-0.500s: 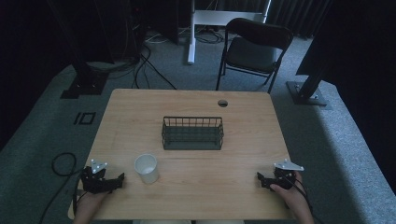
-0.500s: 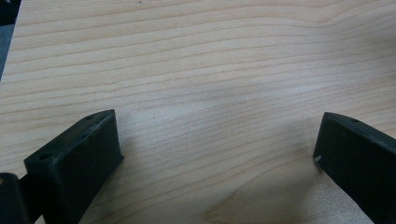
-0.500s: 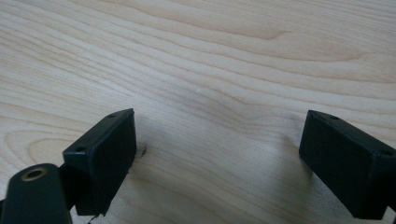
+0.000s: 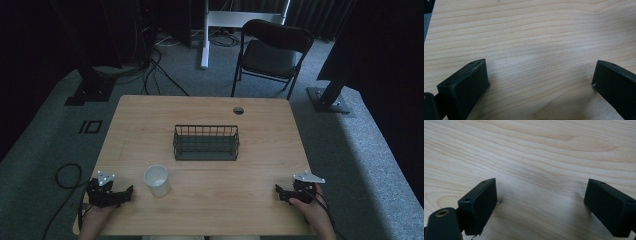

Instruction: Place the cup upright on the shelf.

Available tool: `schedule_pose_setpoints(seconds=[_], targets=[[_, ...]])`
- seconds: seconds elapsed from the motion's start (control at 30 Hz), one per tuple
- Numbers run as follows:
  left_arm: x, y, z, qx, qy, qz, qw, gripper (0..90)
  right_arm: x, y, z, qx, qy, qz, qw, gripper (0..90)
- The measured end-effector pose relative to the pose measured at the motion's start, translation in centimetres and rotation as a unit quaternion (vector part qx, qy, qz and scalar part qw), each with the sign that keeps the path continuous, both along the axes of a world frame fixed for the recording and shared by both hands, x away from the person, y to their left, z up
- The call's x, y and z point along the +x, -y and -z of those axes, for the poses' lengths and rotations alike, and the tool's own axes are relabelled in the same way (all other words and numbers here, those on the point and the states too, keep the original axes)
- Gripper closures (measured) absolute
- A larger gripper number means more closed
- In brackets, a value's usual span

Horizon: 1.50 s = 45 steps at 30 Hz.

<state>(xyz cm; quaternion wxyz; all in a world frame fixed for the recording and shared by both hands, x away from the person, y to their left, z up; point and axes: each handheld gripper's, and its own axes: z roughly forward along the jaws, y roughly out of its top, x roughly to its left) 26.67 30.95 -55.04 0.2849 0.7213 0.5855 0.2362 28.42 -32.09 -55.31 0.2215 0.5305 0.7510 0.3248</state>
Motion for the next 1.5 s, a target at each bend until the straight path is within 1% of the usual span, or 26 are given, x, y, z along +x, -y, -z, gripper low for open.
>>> schedule_pose_setpoints(seconds=[0.53,0.77,0.83,1.07,1.2,1.4,1.5], targets=[[0.0,0.0,0.0,0.0,0.0,0.0,1.0,0.8,0.0,-0.1,0.0,-0.001,0.001,0.002,1.0,11.5],[0.0,0.0,0.0,0.0,0.0,0.0,1.0,0.8,0.2,-0.1,0.0,-0.001,0.003,0.009,1.0,11.8],[0.0,0.0,0.0,0.0,0.0,0.0,1.0,0.8,0.4,-0.2,-0.1,-0.006,0.005,0.009,0.9999,11.8],[0.0,0.0,0.0,0.0,0.0,0.0,1.0,0.8,0.7,-0.6,-0.5,-0.002,0.009,0.007,0.9999,11.9],[0.0,0.0,0.0,0.0,0.0,0.0,1.0,0.7,0.8,-1.1,-1.1,-0.004,0.015,0.0,0.9999,11.9],[0.0,0.0,0.0,0.0,0.0,0.0,1.0,0.8,1.0,-1.8,-1.8,0.009,0.025,-0.013,0.9996,11.9],[0.0,0.0,0.0,0.0,0.0,0.0,1.0,0.8,1.1,-2.2,-2.0,0.01,0.027,-0.016,0.9995,12.0]])
